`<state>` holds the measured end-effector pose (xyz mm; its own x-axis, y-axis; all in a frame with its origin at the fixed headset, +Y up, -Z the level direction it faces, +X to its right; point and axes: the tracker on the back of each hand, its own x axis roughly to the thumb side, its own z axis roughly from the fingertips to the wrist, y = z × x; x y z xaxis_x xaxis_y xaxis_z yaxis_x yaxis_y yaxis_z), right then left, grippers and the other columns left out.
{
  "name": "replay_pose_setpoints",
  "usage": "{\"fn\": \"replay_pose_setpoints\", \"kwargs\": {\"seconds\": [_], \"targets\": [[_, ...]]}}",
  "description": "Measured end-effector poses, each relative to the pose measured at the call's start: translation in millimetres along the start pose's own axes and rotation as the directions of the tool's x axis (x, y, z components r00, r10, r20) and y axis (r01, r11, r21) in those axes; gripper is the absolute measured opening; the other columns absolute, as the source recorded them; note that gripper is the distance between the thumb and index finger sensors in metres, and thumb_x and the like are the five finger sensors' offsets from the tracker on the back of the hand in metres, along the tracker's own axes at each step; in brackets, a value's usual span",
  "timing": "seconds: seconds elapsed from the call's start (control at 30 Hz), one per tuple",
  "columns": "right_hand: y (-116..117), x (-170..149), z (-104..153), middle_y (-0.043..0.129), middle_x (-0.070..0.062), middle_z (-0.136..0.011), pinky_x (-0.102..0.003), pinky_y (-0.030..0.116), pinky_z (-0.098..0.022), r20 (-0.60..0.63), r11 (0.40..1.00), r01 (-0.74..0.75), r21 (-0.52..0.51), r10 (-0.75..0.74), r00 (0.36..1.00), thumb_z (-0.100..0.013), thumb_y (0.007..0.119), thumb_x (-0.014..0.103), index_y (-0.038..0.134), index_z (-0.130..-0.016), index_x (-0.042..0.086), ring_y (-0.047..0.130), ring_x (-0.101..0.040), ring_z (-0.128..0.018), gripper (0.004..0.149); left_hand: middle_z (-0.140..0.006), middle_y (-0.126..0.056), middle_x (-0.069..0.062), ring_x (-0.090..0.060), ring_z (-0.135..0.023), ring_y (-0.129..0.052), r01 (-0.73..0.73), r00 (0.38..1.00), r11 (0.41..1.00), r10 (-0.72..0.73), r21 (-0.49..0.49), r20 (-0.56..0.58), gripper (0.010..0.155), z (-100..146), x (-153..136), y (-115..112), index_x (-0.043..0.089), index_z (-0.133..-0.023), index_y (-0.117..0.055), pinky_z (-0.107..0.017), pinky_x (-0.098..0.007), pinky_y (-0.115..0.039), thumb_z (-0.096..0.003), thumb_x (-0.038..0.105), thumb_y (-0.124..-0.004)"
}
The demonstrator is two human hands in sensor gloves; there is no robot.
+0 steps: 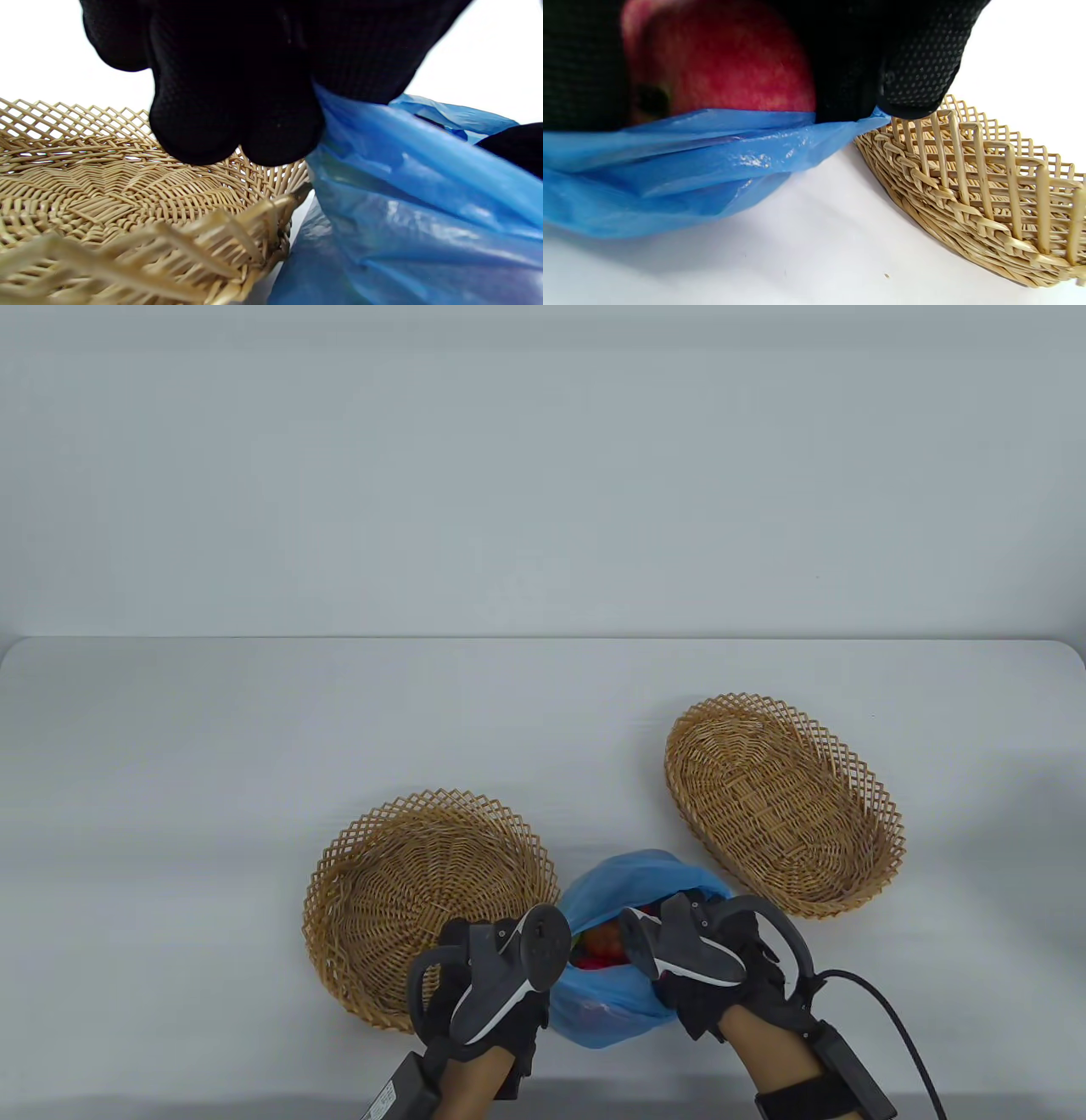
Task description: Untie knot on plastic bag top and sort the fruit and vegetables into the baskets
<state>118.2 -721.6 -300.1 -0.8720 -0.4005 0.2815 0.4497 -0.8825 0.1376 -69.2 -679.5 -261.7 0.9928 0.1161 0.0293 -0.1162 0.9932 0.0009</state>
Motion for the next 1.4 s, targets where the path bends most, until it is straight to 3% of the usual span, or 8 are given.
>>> {"fn": "replay_pose_setpoints", "kwargs": {"seconds": [0.27,0.47,0.63,0.83,1.0,1.1,1.2,1.4], "targets": [[-9.2,-15.1,5.8,0.070,-0.009,-0.105,-0.052,0.075,-0.063,0.004,0.991,0.108,-0.080,-0.108,0.994,-0.028,0.096,0.060,0.044,-0.105,0.025,0.087,-0.029,-0.084,0.100,-0.058,-0.106,0.007,-0.023,-0.054,-0.106,-0.013,1.000,1.000,0.013,0.004,-0.011,0.042,-1.1,-3.5,0.5,0.028,-0.082,-0.089,-0.070,-0.056,-0.067,-0.0423,0.043,-0.088],[-24.4,-38.8,20.9,0.068,-0.009,-0.107,-0.056,0.070,-0.067,0.048,0.926,0.353,-0.133,-0.349,0.936,-0.030,0.093,0.060,0.043,-0.106,0.025,0.082,-0.032,-0.089,0.098,-0.057,-0.106,0.007,-0.022,-0.054,-0.106,-0.024,0.999,1.000,0.024,0.014,-0.025,0.042,-1.4,-5.7,2.2,0.028,-0.082,-0.089,-0.069,-0.056,-0.068,-0.0423,0.043,-0.088],[-29.1,-61.0,29.5,0.069,-0.010,-0.106,-0.057,0.070,-0.067,0.146,0.799,0.582,-0.148,-0.565,0.812,-0.030,0.092,0.062,0.044,-0.107,0.024,0.083,-0.033,-0.088,0.098,-0.057,-0.106,0.007,-0.023,-0.053,-0.107,-0.048,0.997,0.998,0.050,0.039,-0.053,0.042,-1.1,-10.7,4.7,0.027,-0.081,-0.089,-0.069,-0.056,-0.068,-0.0423,0.043,-0.088],[-32.6,-90.7,38.5,0.072,-0.012,-0.104,-0.057,0.071,-0.066,0.246,0.586,0.786,-0.198,-0.746,0.619,-0.032,0.090,0.064,0.046,-0.107,0.023,0.085,-0.033,-0.086,0.096,-0.057,-0.106,0.007,-0.022,-0.053,-0.107,-0.055,0.997,0.998,0.057,0.039,-0.054,0.042,-1.1,-12.1,4.4,0.028,-0.081,-0.089,-0.069,-0.056,-0.068,-0.0425,0.043,-0.087],[-29.3,-120.5,46.7,0.072,-0.015,-0.103,-0.056,0.072,-0.064,0.251,0.408,0.846,-0.344,-0.828,0.502,-0.033,0.089,0.065,0.045,-0.107,0.022,0.087,-0.032,-0.082,0.096,-0.057,-0.106,0.007,-0.022,-0.053,-0.107,-0.059,0.997,0.997,0.061,0.041,-0.050,0.042,-1.2,-12.2,3.5,0.028,-0.082,-0.089,-0.069,-0.056,-0.068,-0.0425,0.043,-0.087],[-22.5,-137.3,51.4,0.071,-0.017,-0.103,-0.056,0.073,-0.063,0.188,0.320,0.795,-0.516,-0.863,0.469,-0.034,0.089,0.064,0.045,-0.107,0.020,0.088,-0.032,-0.080,0.096,-0.057,-0.106,0.007,-0.022,-0.051,-0.107,-0.062,0.997,0.997,0.064,0.042,-0.051,0.042,-1.0,-12.5,4.0,0.027,-0.082,-0.089,-0.067,-0.054,-0.071,-0.0425,0.043,-0.087],[-14.8,-147.7,52.1,0.072,-0.019,-0.102,-0.057,0.073,-0.061,0.080,0.325,0.690,-0.647,-0.871,0.485,-0.034,0.089,0.062,0.046,-0.107,0.019,0.089,-0.033,-0.077,0.095,-0.056,-0.107,0.007,-0.022,-0.049,-0.108,-0.056,0.997,0.997,0.059,0.048,-0.051,0.042,-0.9,-12.6,3.8,0.027,-0.081,-0.090,-0.064,-0.052,-0.074,-0.0423,0.043,-0.087],[7.8,-155.2,37.9,0.070,-0.022,-0.102,-0.057,0.075,-0.059,-0.253,0.601,0.490,-0.631,-0.757,0.603,-0.036,0.089,0.060,0.039,-0.108,0.019,0.091,-0.034,-0.074,0.097,-0.055,-0.107,0.007,-0.022,-0.049,-0.108,-0.068,0.996,0.996,0.071,0.057,-0.046,0.042,-0.1,-13.6,4.8,0.027,-0.081,-0.090,-0.064,-0.053,-0.074,-0.0423,0.043,-0.088]]}}
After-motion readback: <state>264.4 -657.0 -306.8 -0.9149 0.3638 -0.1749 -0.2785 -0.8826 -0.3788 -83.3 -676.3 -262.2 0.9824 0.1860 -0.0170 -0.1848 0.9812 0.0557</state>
